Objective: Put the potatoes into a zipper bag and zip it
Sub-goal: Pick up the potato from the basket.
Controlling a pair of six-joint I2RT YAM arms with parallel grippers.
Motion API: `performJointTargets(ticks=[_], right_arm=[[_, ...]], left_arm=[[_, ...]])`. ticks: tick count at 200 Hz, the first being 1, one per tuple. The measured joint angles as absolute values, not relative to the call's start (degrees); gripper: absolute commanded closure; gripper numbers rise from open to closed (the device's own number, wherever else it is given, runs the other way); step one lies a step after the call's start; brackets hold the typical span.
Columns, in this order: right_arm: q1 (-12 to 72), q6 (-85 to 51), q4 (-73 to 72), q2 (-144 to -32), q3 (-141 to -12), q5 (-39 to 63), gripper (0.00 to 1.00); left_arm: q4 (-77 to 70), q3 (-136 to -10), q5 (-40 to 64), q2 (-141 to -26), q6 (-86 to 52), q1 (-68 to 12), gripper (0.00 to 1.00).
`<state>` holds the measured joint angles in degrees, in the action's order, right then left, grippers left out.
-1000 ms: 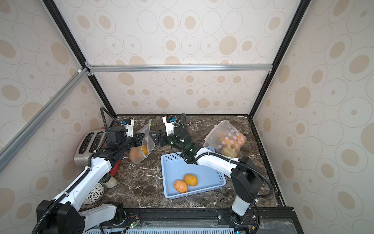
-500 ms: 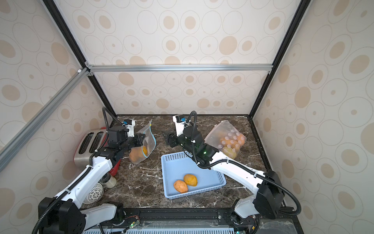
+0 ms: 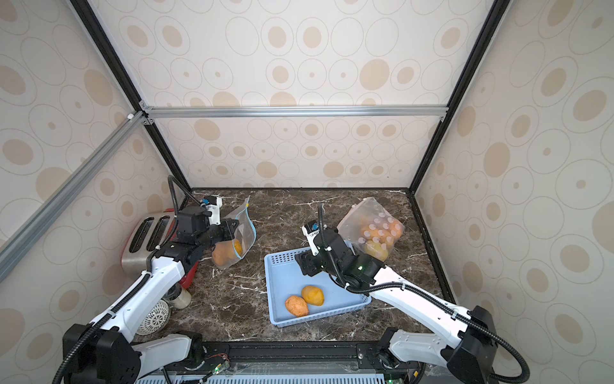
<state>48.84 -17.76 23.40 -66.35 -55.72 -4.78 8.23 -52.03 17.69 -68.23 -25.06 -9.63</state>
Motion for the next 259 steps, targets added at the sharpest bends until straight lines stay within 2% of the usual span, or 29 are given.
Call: performJointTargets(ticks=[65, 163, 195, 259], right_arm=[[48.8, -19.1, 39.2, -70.9, -54.5, 0.4, 0.24], [48.8, -18.1, 41.1, -84.4, -54.5, 5.3, 0.21], [48.8, -17.5, 40.6, -87.2, -54.5, 5.3, 0.24], [48.8, -16.8, 40.3, -90.6, -55.7, 4.6, 0.42]], left_arm=[[8.2, -52.0, 17.8, -68.1, -25.1, -9.6, 1.0], [8.2, -52.0, 17.9, -68.0, -25.1, -9.6, 1.0], [8.2, -52.0, 17.9, -68.0, -25.1, -9.6, 1.0], [8.2, -52.0, 17.9, -68.0, -25.1, -9.5, 1.0]])
